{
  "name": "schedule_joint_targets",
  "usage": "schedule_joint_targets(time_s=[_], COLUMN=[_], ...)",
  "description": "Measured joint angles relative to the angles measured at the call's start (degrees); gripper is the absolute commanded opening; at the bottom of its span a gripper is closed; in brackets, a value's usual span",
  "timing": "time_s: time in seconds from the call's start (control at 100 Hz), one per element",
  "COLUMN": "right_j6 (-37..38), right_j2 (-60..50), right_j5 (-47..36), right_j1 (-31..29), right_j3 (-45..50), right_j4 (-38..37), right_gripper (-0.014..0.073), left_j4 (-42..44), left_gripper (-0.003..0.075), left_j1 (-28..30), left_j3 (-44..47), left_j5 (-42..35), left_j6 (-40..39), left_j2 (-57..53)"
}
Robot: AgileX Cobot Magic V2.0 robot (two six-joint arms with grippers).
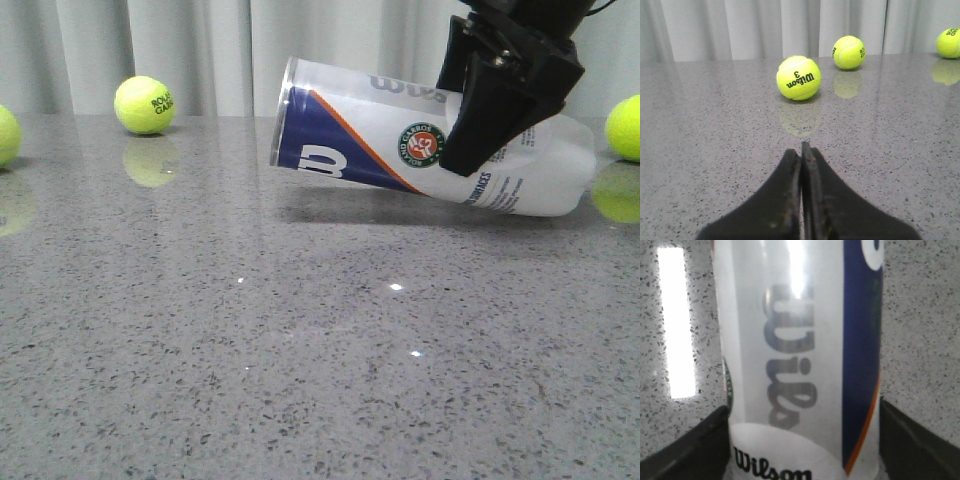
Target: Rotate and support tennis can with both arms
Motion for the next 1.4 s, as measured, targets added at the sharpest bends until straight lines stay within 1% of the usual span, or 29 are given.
schedule_joint_targets(time_s=[0.02, 0.65, 0.72, 0.76, 0.77, 0.79, 0.82, 0.83, 0.84, 0.86, 0.87, 0.88, 0.91, 0.96, 1.02, 1.08, 1.15, 1.22, 1.29, 1.34, 1.4], right_j6=[0.0, -0.1, 0.5, 1.9, 2.2, 3.3, 4.9, 5.9, 6.4, 7.9, 8.4, 9.4, 11.5, 14.6, 17.2, 18.8, 22.7, 28.9, 36.9, 43.8, 50.1], right_j2=[0.0, -0.9, -2.5, -3.7, -3.9, -4.6, -5.4, -5.8, -6.0, -6.5, -6.8, -7.0, -7.6, -8.3, -8.9, -9.5, -9.9, -10.4, -11.2, -12.3, -14.0], right_j5=[0.1, 1.9, 3.1, 3.8, 4.0, 4.3, 4.9, 5.1, 5.2, 5.5, 5.6, 5.9, 6.4, 7.3, 8.6, 9.7, 10.4, 10.3, 9.3, 7.5, 3.8], right_j1=[0.0, 0.0, 0.0, 0.0, 0.0, 0.0, 0.0, 0.0, 0.0, 0.0, 0.0, 0.0, 0.0, 0.0, 0.0, 0.0, 0.0, 0.0, -0.3, -0.7, -1.0], right_j3=[0.0, -1.1, -1.8, -2.0, -2.0, -2.1, -2.1, -2.3, -2.2, -2.2, -2.2, -2.2, -2.2, -2.2, -2.2, -2.2, -2.2, -2.2, -2.1, -1.2, 1.0], right_j4=[0.0, -0.2, -0.3, -0.3, -0.3, -0.3, -0.3, -0.3, -0.3, -0.3, -0.3, -0.3, -0.3, -0.3, -0.3, -0.3, 0.0, 0.5, 0.8, 0.9, 0.9], right_gripper=[0.0666, 0.0657, 0.0592, 0.0507, 0.0472, 0.0433, 0.0325, 0.0302, 0.0257, 0.0212, 0.0167, 0.0146, 0.004, -0.0077, -0.0062, -0.0062, -0.0061, -0.0061, -0.0061, -0.0061, -0.0061], left_j4=[0.0, 0.0, 0.0, 0.0, 0.0, 0.0, 0.0, 0.0, 0.0, 0.0, 0.0, 0.0, 0.0, 0.0, 0.0, 0.0, 0.0, 0.0, 0.0, 0.0, 0.0], left_gripper=[-0.0019, -0.0019, -0.0019, -0.0019, -0.0019, -0.0019, -0.0019, -0.0019, -0.0019, -0.0019, -0.0019, -0.0019, -0.0019, -0.0019, -0.0019, -0.0019, -0.0019, -0.0019, -0.0019, -0.0019, -0.0019], left_j1=[0.0, 0.0, 0.0, 0.0, 0.0, 0.0, 0.0, 0.0, 0.0, 0.0, 0.0, 0.0, 0.0, 0.0, 0.0, 0.0, 0.0, 0.0, 0.0, 0.0, 0.0], left_j3=[0.0, 0.0, 0.0, 0.0, 0.0, 0.0, 0.0, 0.0, 0.0, 0.0, 0.0, 0.0, 0.0, 0.0, 0.0, 0.0, 0.0, 0.0, 0.0, 0.0, 0.0], left_j5=[0.0, 0.0, 0.0, 0.0, 0.0, 0.0, 0.0, 0.0, 0.0, 0.0, 0.0, 0.0, 0.0, 0.0, 0.0, 0.0, 0.0, 0.0, 0.0, 0.0, 0.0], left_j6=[0.0, 0.0, 0.0, 0.0, 0.0, 0.0, 0.0, 0.0, 0.0, 0.0, 0.0, 0.0, 0.0, 0.0, 0.0, 0.0, 0.0, 0.0, 0.0, 0.0, 0.0], left_j2=[0.0, 0.0, 0.0, 0.0, 0.0, 0.0, 0.0, 0.0, 0.0, 0.0, 0.0, 0.0, 0.0, 0.0, 0.0, 0.0, 0.0, 0.0, 0.0, 0.0, 0.0])
